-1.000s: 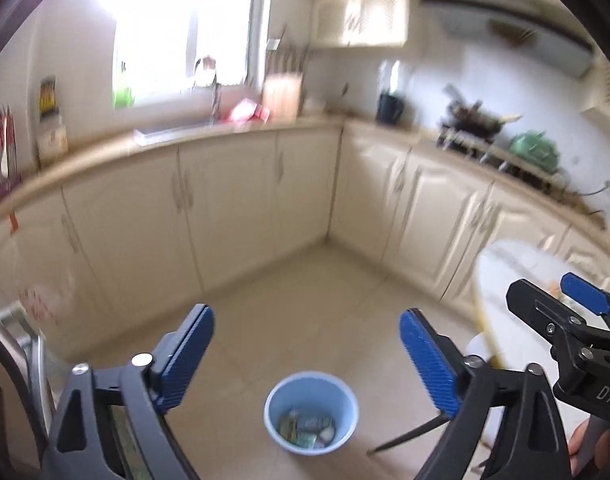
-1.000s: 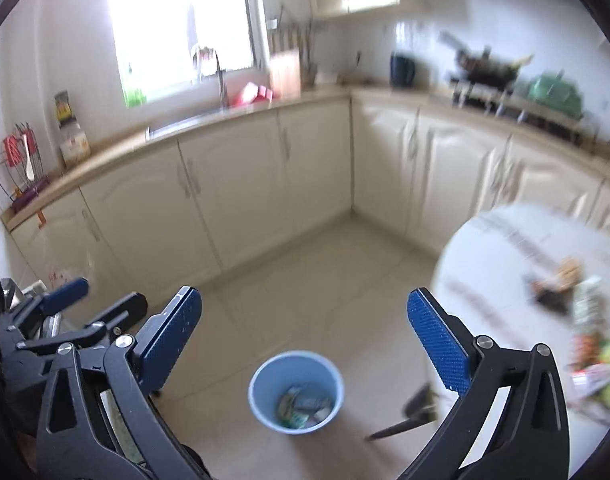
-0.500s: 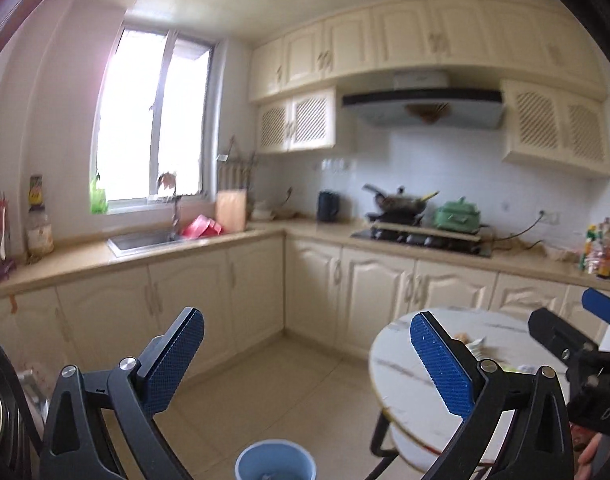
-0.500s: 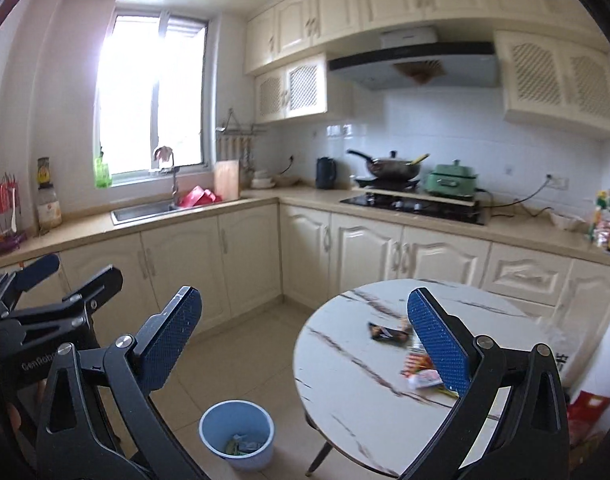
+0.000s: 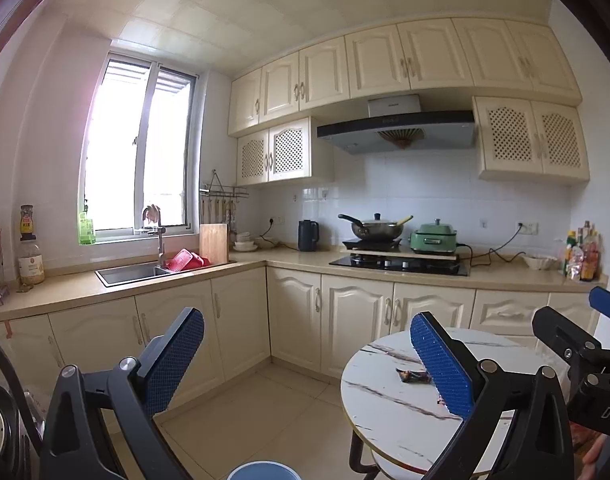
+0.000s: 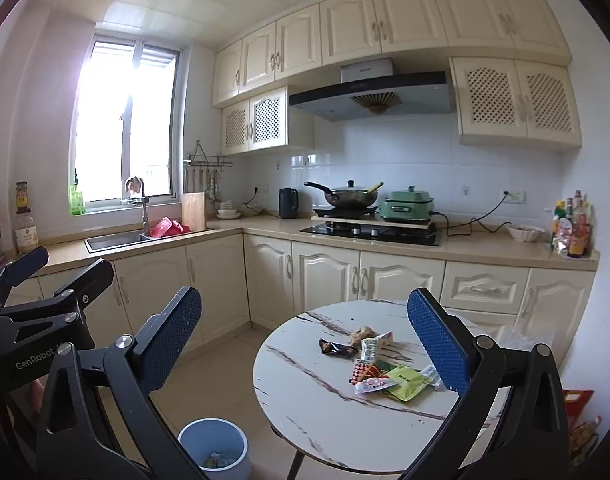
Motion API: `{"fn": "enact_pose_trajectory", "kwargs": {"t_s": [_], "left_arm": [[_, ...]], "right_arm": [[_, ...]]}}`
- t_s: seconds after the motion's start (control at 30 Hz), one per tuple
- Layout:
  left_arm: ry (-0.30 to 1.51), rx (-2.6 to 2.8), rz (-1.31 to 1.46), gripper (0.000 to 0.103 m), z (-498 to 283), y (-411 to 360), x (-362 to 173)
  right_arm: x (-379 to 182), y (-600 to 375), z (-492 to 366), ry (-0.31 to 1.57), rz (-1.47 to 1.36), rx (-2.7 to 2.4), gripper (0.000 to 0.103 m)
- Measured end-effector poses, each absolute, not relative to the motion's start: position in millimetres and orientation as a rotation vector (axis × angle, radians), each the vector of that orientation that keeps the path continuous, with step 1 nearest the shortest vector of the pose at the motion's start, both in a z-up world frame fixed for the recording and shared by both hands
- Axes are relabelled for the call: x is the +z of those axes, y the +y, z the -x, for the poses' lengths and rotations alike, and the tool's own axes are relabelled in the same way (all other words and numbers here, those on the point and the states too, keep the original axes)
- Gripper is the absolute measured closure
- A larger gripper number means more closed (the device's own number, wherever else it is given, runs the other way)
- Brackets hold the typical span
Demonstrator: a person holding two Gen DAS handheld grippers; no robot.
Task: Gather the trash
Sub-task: 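Move both grippers back toward the table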
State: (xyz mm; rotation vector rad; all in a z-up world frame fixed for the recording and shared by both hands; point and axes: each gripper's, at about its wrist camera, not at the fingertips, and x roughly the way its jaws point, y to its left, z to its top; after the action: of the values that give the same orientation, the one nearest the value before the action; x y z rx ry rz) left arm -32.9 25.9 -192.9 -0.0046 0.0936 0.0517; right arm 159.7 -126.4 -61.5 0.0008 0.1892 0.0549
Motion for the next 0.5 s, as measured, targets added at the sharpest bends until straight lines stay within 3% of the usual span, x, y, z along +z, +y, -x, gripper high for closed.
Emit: {"fn": "enact_pose_trajectory", "kwargs": {"t_s": [0.5], "left_arm": [[0.113,0.033,-0.012,0.001,-12,12,-150]], "right_arm": [[-69,-136,-158,0.203,-0.017,0.028,0.000]]}}
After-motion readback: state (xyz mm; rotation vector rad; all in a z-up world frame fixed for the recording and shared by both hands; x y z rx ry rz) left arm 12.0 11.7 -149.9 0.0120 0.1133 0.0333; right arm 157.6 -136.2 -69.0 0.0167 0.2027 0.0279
